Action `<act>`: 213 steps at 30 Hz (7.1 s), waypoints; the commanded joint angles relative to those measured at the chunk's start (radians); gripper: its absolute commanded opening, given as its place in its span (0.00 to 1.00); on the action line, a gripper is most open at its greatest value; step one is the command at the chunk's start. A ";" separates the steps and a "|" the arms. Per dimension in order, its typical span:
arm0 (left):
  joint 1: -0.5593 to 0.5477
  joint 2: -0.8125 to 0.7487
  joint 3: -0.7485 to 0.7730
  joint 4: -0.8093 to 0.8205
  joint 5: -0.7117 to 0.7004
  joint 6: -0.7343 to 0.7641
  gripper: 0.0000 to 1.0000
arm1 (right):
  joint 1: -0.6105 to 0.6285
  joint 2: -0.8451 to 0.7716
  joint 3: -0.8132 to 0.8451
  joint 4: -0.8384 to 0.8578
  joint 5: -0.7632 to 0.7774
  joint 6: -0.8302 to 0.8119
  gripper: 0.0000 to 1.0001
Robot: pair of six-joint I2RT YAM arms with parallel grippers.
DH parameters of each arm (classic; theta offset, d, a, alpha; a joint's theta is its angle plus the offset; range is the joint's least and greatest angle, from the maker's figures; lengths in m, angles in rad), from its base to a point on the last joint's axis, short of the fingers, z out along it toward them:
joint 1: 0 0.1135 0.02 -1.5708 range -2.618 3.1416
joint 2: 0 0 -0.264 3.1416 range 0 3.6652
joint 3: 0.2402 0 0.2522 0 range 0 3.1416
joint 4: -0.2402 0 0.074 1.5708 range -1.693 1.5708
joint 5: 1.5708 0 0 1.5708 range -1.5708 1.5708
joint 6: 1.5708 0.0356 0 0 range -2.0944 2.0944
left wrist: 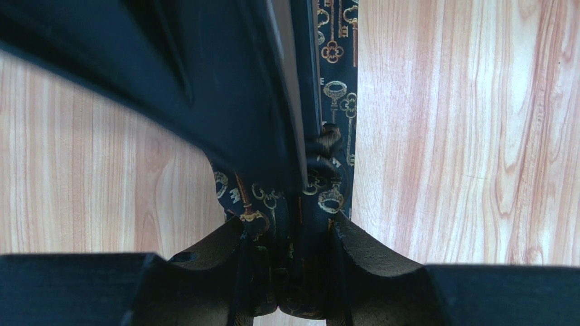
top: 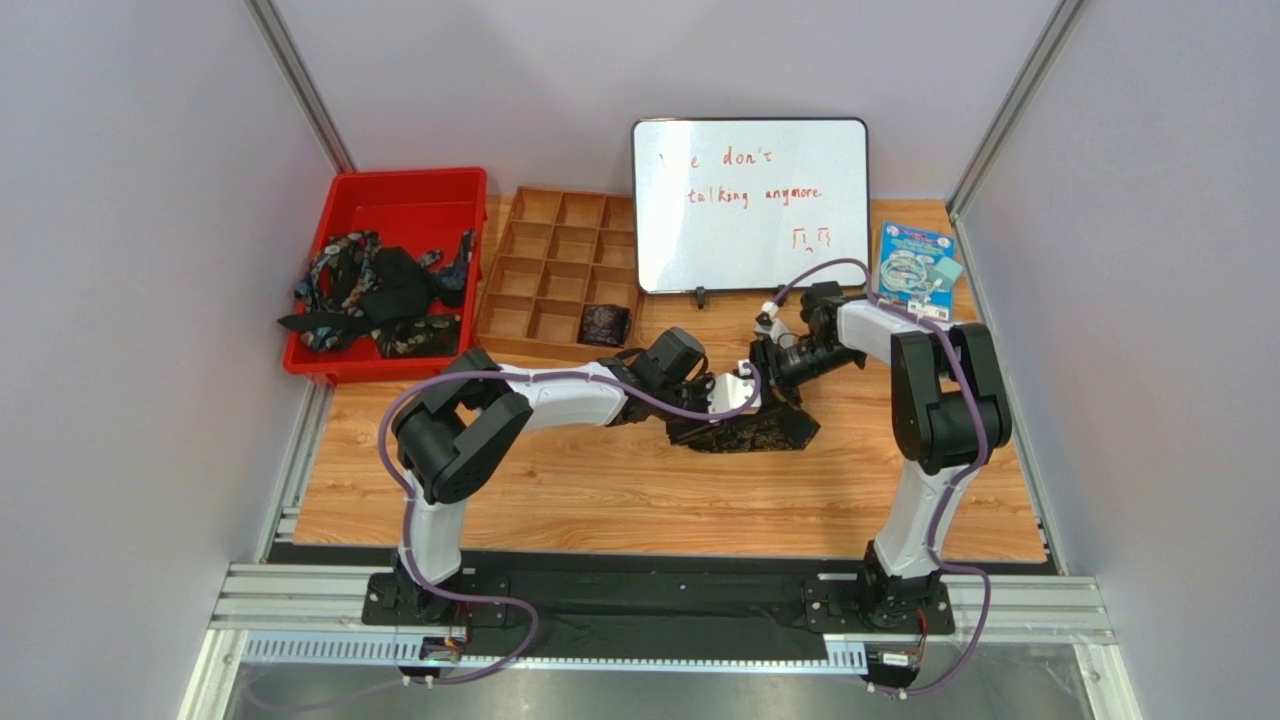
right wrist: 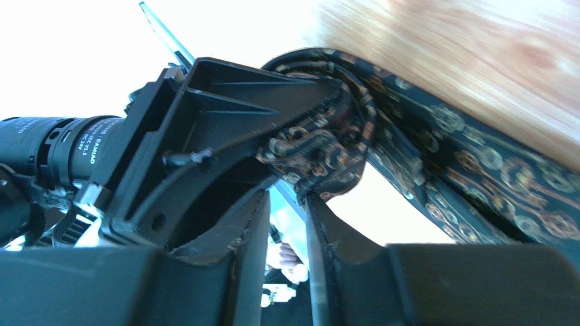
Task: Roll the ties
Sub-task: Roll the tie at the center of the board.
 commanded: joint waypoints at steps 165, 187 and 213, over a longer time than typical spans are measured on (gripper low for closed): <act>-0.120 0.238 0.105 -0.176 -0.130 -0.090 0.46 | -0.029 0.046 -0.003 -0.028 0.248 -0.076 0.00; -0.063 0.037 0.141 -0.064 0.056 -0.164 0.72 | -0.057 0.082 -0.031 0.021 0.406 -0.105 0.00; -0.059 -0.002 0.122 0.021 0.042 -0.175 0.74 | 0.044 0.164 0.069 -0.012 0.567 -0.096 0.00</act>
